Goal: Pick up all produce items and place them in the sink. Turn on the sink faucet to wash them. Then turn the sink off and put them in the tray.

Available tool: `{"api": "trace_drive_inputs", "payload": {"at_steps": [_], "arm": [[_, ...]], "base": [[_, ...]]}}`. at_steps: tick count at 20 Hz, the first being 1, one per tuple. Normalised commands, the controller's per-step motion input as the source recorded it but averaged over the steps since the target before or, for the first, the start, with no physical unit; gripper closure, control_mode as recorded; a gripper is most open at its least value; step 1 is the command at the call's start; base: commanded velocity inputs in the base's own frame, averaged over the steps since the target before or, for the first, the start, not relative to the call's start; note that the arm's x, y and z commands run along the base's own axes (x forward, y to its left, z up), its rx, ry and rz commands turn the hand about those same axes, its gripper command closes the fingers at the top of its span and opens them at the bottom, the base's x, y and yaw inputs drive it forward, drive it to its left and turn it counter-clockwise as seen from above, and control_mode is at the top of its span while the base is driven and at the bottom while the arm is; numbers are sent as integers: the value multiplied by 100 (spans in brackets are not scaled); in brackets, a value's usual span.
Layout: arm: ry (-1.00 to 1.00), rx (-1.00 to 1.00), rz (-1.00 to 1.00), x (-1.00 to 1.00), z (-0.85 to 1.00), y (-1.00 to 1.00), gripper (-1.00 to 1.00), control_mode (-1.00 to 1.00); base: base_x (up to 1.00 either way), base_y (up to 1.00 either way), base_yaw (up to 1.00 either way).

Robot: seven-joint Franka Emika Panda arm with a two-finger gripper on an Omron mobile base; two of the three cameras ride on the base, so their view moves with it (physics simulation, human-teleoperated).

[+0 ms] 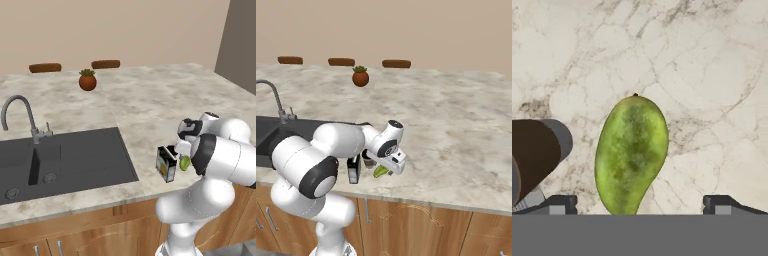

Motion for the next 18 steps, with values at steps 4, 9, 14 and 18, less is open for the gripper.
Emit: {"api": "trace_drive_inputs", "payload": {"at_steps": [4,9,14,18], "arm": [[0,0,10,-8,-10,15,-100,-100],[1,0,7,6,-12,6,-100,-100],[0,0,5,4,-2,0,-100,-100],[-7,0,3,-7,4,-10,-100,-100]], "base": [[0,0,0],[0,0,0],[0,0,0],[0,0,0]]}}
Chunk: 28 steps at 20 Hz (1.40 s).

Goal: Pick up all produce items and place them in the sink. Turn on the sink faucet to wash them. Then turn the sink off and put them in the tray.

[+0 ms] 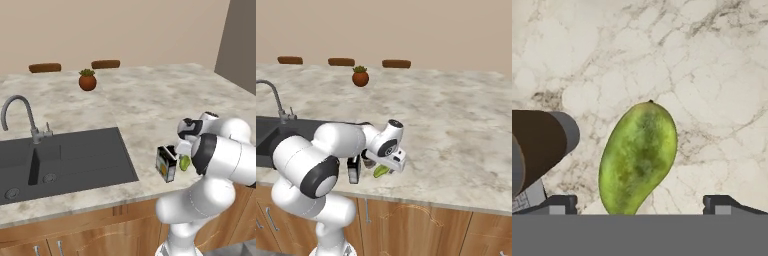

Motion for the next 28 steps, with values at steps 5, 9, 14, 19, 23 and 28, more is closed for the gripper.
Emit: {"api": "trace_drive_inputs", "payload": {"at_steps": [5,9,14,19,23,28], "arm": [[-7,0,0,-2,20,-1,-100,-100],[-3,0,0,-4,6,0,-100,-100],[1,0,1,-6,-7,0,-100,-100],[4,0,0,0,-22,1,-100,-100],[2,0,3,0,-31,3,-100,-100],[0,0,3,0,-19,10,-100,-100]], "base": [[0,0,0],[0,0,0],[0,0,0],[0,0,0],[0,0,0],[0,0,0]]}}
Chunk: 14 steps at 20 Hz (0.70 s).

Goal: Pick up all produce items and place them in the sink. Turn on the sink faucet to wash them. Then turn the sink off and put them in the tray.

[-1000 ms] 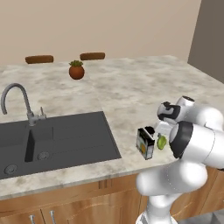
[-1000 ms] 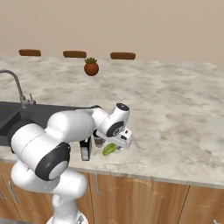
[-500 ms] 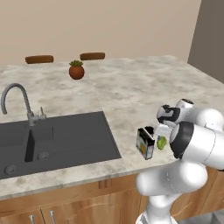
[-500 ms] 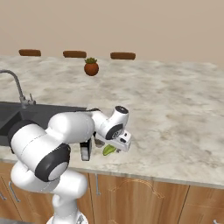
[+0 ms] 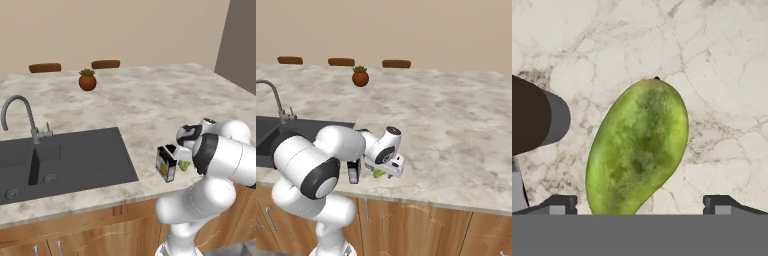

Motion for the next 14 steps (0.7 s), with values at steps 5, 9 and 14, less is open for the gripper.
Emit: {"api": "trace_drive_inputs", "payload": {"at_steps": [5,9,14], "arm": [[-2,0,2,0,-14,6,-100,-100],[-6,0,0,1,-14,1,-100,-100],[-6,0,0,12,-8,2,-100,-100]], "base": [[0,0,0],[0,0,0],[0,0,0]]}}
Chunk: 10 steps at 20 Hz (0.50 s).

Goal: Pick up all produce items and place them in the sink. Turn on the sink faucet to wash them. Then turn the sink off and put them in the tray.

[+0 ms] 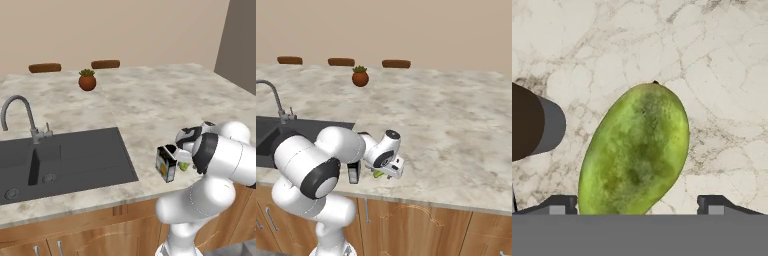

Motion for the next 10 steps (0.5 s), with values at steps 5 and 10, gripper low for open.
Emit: {"api": "trace_drive_inputs", "payload": {"at_steps": [5,10], "arm": [[-3,0,0,14,-11,5,-100,-100],[-1,0,0,19,-15,4,-100,-100]], "base": [[0,0,0],[0,0,0]]}}
